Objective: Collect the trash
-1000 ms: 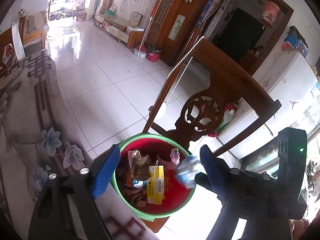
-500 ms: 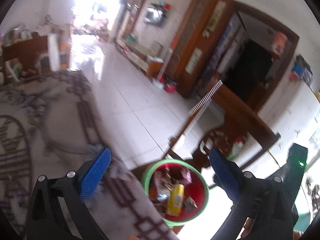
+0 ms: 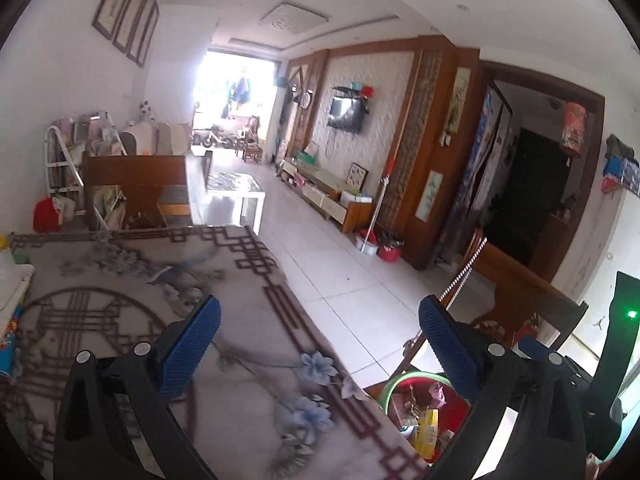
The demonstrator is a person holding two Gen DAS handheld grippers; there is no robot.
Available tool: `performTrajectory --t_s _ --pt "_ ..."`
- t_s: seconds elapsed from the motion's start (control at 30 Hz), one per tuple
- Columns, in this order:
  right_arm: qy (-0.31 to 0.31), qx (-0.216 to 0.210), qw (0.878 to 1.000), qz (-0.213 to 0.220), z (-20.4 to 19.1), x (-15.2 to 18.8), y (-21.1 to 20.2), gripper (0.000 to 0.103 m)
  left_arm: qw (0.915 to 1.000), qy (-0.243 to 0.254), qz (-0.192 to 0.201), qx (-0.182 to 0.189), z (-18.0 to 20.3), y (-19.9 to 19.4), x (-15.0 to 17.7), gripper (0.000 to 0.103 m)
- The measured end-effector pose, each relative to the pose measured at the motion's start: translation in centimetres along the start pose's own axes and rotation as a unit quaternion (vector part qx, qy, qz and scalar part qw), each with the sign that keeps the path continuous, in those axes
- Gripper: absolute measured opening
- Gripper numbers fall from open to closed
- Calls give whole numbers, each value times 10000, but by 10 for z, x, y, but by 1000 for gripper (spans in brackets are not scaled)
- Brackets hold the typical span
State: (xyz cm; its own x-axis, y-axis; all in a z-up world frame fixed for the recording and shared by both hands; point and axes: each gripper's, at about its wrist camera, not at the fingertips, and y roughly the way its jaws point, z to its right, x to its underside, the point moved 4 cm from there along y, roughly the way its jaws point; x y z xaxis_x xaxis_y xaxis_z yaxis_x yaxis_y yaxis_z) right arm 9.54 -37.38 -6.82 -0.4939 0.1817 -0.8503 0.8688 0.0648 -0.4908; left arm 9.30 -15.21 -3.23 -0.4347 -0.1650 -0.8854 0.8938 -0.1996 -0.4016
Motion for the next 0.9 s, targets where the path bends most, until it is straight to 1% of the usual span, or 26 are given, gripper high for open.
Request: performTrajectory --t_s 0.1,0.17,0.23,0.27,0.4,0.53,0.7,0.77,0.9 --pt "-294 107 9991 297 -19 -2 -10 98 9999 -98 54 -1 -14 -7 -4 95" --pt "-467 137 9977 467 -31 0 -16 98 9999 -90 89 -65 -23 -12 -5 95" --pt "-707 264 9946 714 -45 2 -23 98 9998 -95 101 -165 -34 -17 -7 95" --pt "-764 294 9939 736 -48 3 -25 98 9997 -120 98 -196 -38 -18 -8 95" --pt "-875 143 9943 592 -68 7 -26 98 9997 -166 70 -185 -49 -22 -7 95" --pt "-860 86 9948 541 -80 13 -29 98 9990 -176 130 -398 -61 -30 -6 95" --pt "-697 41 9965 451 -89 21 -32 98 9985 -245 125 -469 -75 -39 -6 95" --pt "-654 37 9969 427 -93 24 -34 98 9987 -218 127 -445 -77 -43 -5 95" --pt "-561 54 9976 408 -98 30 -39 98 9995 -142 61 -262 -77 -50 -1 95"
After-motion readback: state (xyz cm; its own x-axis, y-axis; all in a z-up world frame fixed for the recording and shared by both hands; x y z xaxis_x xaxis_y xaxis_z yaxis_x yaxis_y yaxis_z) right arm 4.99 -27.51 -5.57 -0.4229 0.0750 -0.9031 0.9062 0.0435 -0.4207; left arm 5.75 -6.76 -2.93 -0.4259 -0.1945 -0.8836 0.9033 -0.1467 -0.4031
